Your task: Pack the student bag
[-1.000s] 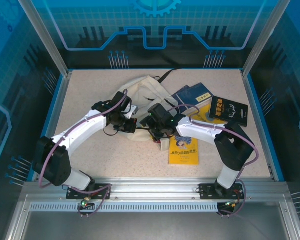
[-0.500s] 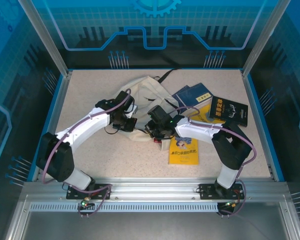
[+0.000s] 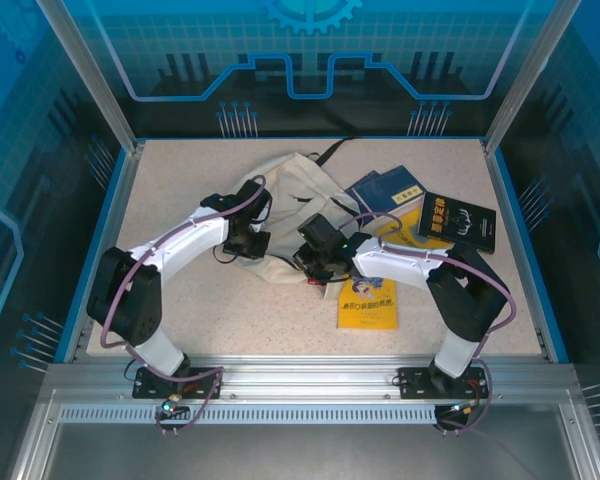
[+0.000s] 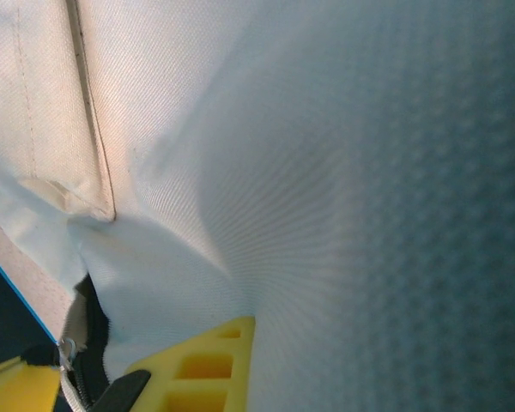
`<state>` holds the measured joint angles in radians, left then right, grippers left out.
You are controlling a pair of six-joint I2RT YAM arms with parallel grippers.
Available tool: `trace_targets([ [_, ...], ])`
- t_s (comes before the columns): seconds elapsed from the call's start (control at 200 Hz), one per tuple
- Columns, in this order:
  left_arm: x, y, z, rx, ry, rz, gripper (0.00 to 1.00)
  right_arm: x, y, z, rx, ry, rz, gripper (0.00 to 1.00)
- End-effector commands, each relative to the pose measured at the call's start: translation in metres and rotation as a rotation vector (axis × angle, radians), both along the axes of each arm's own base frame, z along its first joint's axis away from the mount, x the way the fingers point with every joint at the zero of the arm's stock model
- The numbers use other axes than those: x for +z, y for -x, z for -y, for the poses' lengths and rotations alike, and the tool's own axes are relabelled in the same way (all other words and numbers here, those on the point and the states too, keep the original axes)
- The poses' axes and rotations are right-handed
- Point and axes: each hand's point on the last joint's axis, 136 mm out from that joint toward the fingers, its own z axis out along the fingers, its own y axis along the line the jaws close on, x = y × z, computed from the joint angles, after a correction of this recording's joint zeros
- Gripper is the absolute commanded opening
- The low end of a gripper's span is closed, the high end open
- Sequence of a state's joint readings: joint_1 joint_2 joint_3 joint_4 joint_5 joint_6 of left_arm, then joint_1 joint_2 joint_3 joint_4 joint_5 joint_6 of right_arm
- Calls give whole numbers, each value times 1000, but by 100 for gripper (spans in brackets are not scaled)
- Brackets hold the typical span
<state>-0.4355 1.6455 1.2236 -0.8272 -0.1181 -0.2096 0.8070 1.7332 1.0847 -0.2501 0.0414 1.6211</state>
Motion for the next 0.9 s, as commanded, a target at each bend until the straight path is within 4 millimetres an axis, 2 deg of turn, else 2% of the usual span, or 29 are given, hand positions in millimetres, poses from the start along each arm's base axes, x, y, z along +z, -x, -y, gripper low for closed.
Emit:
trace_targets([
  [0.0,11,-20,-21,89,-64,64,0,3,6,3,99,73,5,12],
  [0.04,12,-20,-20,88,-56,59,0,9,4,-4,129,54,18,20],
  [0.135,23,-21,-17,95,-26,73,0,32,1,-14,182,25,83,53],
  [0.185,31,-19,-15,108,-2,83,10,46,-1,-15,210,22,126,66],
  [0.25,43,-17,-10,123,41,95,28,64,-1,-7,227,38,175,76],
  [0.335,61,-14,0,119,123,115,46,82,0,11,241,66,231,80],
  [0.4,77,-12,11,97,202,139,54,91,1,31,247,106,264,82],
  [0.515,102,-10,36,39,351,179,60,99,3,77,234,192,308,83],
  [0.605,109,-11,61,-8,458,178,61,98,3,112,225,243,307,84],
  [0.67,106,-17,75,-17,493,167,61,94,5,134,211,263,286,84],
  [0.75,92,-32,88,11,503,131,59,89,5,152,201,288,272,84],
  [0.895,49,-60,103,84,482,25,45,76,7,168,185,280,237,85],
])
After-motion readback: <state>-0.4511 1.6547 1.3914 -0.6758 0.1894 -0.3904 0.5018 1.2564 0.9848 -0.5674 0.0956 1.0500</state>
